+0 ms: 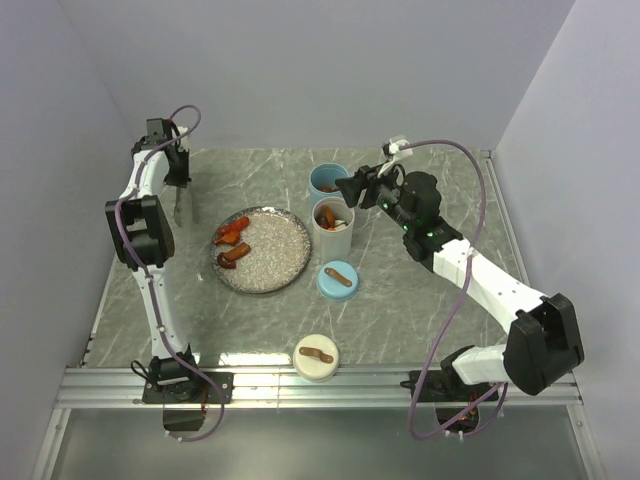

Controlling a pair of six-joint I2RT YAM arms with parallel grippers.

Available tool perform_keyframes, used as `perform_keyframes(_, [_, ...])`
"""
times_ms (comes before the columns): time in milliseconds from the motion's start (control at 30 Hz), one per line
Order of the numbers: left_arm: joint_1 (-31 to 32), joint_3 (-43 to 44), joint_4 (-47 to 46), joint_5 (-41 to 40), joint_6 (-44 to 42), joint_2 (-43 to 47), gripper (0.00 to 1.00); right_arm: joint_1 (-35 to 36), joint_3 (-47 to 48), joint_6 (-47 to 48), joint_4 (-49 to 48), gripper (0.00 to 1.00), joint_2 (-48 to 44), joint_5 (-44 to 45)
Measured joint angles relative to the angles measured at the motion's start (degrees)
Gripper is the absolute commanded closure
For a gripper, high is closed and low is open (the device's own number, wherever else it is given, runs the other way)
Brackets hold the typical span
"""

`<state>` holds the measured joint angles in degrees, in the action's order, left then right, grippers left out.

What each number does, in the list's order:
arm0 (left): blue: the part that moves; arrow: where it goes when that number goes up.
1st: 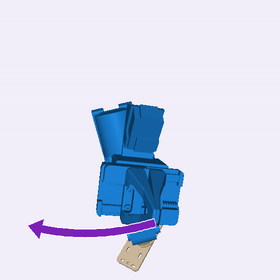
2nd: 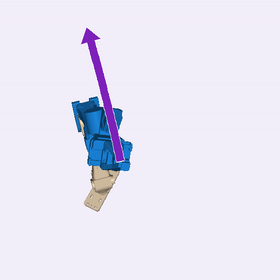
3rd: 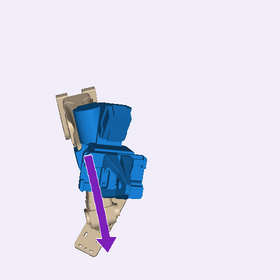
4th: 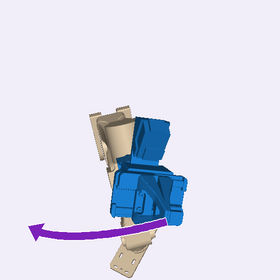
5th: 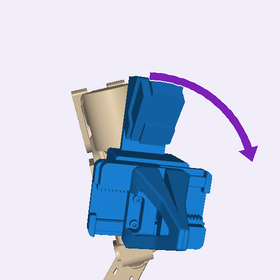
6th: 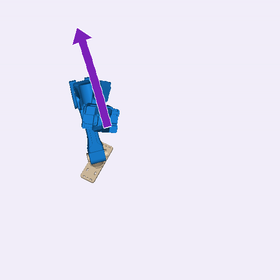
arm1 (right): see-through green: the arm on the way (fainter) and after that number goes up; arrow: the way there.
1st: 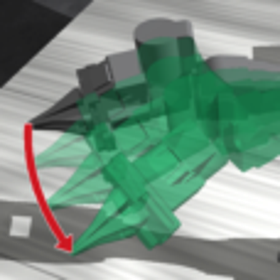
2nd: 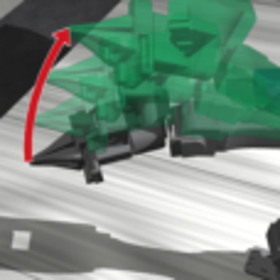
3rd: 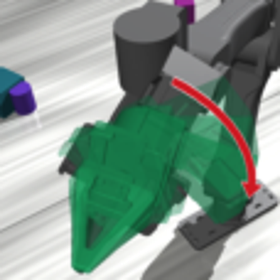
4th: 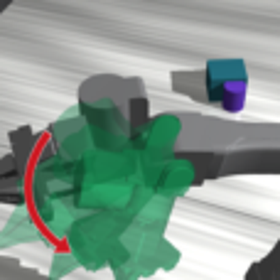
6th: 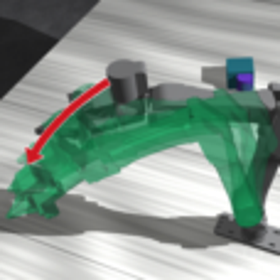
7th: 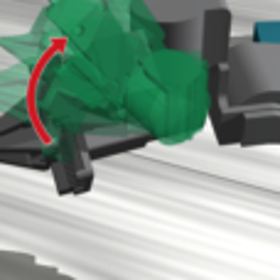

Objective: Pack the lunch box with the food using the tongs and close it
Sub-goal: Put down the clamp, then grab the clamp with the left arm

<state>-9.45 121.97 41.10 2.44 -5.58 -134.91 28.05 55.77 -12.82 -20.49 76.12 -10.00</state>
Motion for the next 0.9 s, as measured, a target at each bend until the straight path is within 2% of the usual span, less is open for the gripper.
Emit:
perform_keyframes(133, [0.0, 0.0, 1.64, 0.33, -0.85, -0.57, 0.93, -0.63, 0.15, -0.63, -0.07, 0.36, 0.76, -0.7])
perform_keyframes(233, [0.02, -1.42, 1.03, -0.33, -1.05, 0.24, 0.85, -0.72, 0.17, -1.07, -0.11, 0.36, 1.77, -1.55])
perform_keyframes(333, [0.11, -6.73, -1.42, -1.16, -0.44, 3.54, 0.63, -0.72, 0.17, -1.29, -0.04, 0.36, 2.38, -2.16])
perform_keyframes(400, [0.35, -11.52, -4.87, -1.66, 1.29, 7.48, 0.14, -0.72, 0.17, -1.29, -0.04, 0.35, 2.45, -2.34])
perform_keyframes(433, [0.7, -13.92, -6.69, -2.21, 2.25, 9.79, 0.03, -0.74, 0.17, -1.29, -0.04, 0.34, 2.45, -2.34])
perform_keyframes(533, [2.93, -22.95, -14.53, -4.72, 6.38, 19.43, 0.03, -0.85, 0.17, -1.27, 0.0, 0.32, 2.45, -2.34])
perform_keyframes(567, [4.0, -26.12, -17.51, -5.35, 7.82, 23.02, 0.02, -0.96, 0.17, -1.27, 0.0, 0.24, 2.45, -2.34])
perform_keyframes(700, [8.02, -37.73, -32.2, -6.08, 16.83, 36.74, 0.01, -1.36, 0.17, -1.03, 0.11, 0.2, 2.45, -1.86])
perform_keyframes(800, [8.41, -41.83, -40.94, -7.17, 22.51, 40.61, 0.01, -1.77, -0.04, -0.96, 0.04, 0.2, 2.08, -0.35])
perform_keyframes(900, [7.43, -44.94, -50.1, -8.07, 28.98, 40.7, 0.01, -2.67, -1.18, -0.83, -0.83, 0.19, 0.83, 1.66])
